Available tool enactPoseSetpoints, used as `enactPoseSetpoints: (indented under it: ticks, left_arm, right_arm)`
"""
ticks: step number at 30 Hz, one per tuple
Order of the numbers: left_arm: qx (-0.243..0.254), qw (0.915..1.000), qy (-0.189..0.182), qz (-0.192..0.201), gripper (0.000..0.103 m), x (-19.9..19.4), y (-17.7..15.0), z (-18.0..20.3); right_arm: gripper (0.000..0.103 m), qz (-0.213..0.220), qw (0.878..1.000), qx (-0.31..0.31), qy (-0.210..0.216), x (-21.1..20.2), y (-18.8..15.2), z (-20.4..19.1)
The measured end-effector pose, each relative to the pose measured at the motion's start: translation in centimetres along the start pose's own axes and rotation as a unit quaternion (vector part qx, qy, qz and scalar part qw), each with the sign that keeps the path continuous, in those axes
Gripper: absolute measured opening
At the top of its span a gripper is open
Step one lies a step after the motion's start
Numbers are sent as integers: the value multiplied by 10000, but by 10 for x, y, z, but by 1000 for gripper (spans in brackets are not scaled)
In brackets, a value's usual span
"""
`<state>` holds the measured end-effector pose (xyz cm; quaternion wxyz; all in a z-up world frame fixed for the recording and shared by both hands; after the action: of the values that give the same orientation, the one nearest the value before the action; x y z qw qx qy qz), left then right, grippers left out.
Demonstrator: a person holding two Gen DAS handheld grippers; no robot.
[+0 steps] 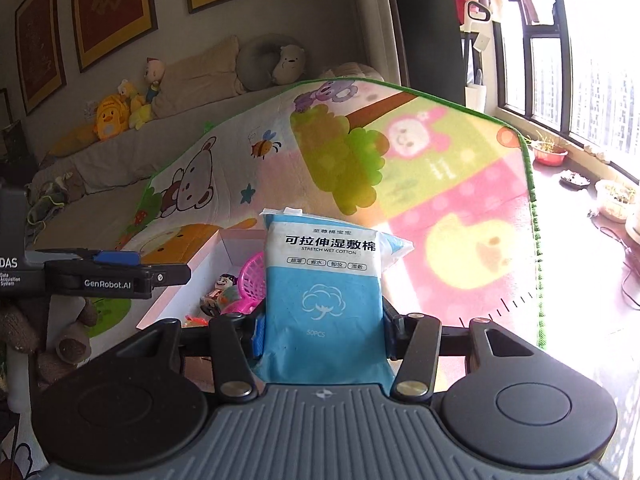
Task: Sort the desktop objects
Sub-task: 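Carry the net and wipes over the pink box and open the left gripper, then lower the wipes pack into the pink box and open the right gripper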
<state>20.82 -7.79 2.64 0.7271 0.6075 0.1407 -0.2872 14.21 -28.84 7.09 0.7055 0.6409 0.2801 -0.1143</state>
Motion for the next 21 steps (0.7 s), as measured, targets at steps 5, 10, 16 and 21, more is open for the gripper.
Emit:
enactPoseSetpoints:
  ticks: [5, 10, 16, 21]
  left_arm:
    - [-135, 9996, 229, 121, 101, -22, -46, -26]
    - [-465, 9987, 112, -152, 102, -20, -73, -44]
    - [-759, 9970, -131, 4, 102, -26, -72, -52]
    - [-673, 9975, -199, 98, 103, -32, -74, -52]
  right_arm:
    - [50, -286, 9976, 140, 622, 42, 25, -37]
    - [50, -810, 9873, 625, 1214, 98, 40, -82]
    - [52, -986, 9949, 208, -58, 157, 50, -97]
    - [66, -1162, 9921, 343, 310, 156, 43, -104]
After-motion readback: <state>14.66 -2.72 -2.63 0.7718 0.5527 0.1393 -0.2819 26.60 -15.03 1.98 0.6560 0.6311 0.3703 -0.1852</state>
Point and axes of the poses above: each gripper's, at about its wrist camera, not at the fingertips, and x roughly the way its jaws point, z to its right, y to its top, the point moved 10 cm from there along x, roughly the way its jaws point, and after that the axes turned 13 degrees about -x, right-handed, at the moved point
